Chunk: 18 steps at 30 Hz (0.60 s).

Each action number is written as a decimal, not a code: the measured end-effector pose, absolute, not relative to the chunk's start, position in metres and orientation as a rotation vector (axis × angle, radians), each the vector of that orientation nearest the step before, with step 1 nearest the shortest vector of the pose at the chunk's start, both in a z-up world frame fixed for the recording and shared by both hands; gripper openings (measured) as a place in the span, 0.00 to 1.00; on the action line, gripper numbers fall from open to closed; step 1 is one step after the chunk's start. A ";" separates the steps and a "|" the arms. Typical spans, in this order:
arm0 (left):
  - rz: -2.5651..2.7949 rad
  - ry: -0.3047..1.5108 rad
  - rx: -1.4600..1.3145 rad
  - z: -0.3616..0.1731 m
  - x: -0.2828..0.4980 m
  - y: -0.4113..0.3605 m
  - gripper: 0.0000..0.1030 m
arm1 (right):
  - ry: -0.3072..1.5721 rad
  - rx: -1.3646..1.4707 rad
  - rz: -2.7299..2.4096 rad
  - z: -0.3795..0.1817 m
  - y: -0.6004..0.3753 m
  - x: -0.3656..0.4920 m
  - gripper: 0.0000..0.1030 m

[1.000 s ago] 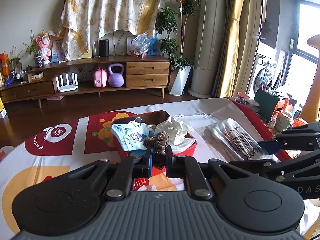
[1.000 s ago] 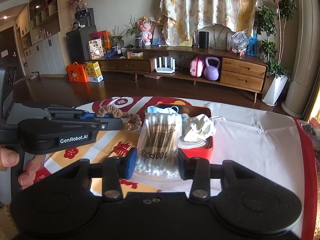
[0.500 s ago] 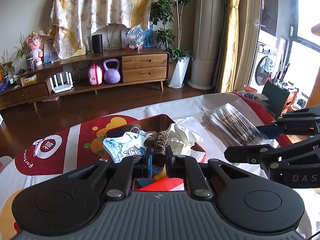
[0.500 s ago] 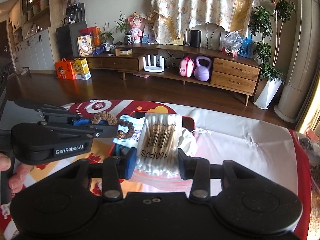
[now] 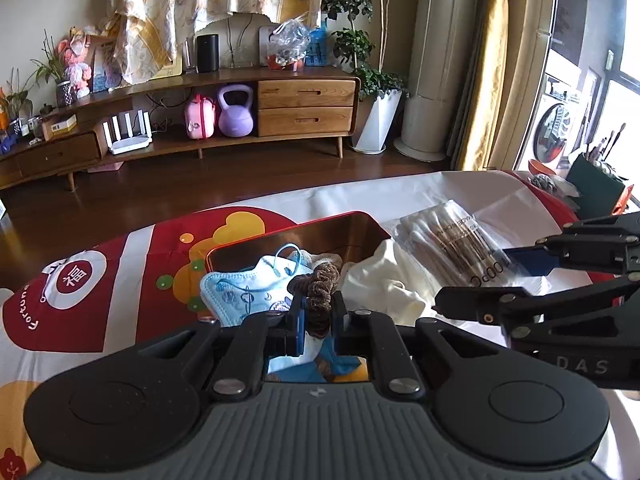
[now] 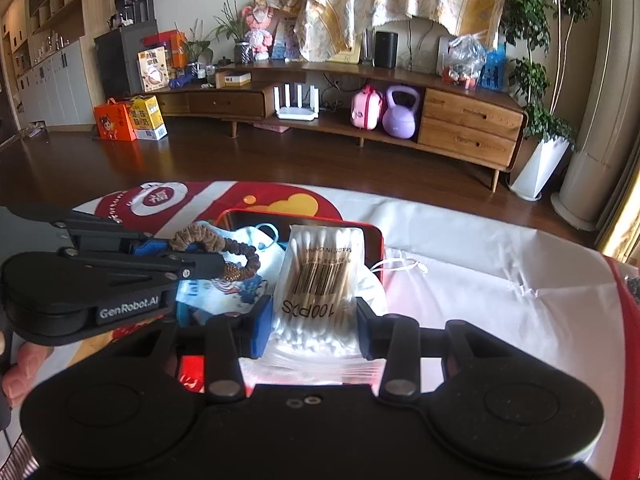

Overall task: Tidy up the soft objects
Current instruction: 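Lower the scrunchie into the tin while the right gripper lowers the swab pack there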

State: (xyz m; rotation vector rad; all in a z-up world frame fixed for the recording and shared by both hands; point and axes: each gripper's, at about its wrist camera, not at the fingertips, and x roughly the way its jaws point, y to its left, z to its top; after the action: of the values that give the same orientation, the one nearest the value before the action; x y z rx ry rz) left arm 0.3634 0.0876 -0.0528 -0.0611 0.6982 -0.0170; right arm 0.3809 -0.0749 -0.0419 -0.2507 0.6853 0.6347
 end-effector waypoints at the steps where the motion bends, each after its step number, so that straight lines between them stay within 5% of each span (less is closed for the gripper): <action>1: -0.016 0.699 -0.068 -0.055 0.367 0.089 0.11 | 0.694 -0.250 0.634 -0.045 -0.073 0.386 0.39; 18: -0.017 0.764 -0.109 -0.093 0.407 0.093 0.11 | 0.767 -0.270 0.640 -0.088 -0.058 0.419 0.40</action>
State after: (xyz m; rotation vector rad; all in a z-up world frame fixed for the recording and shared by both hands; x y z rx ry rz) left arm 0.4069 0.0934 -0.0926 -0.1093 0.7640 -0.0173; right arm 0.4190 -0.0580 -0.0878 -0.2701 0.7665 0.6396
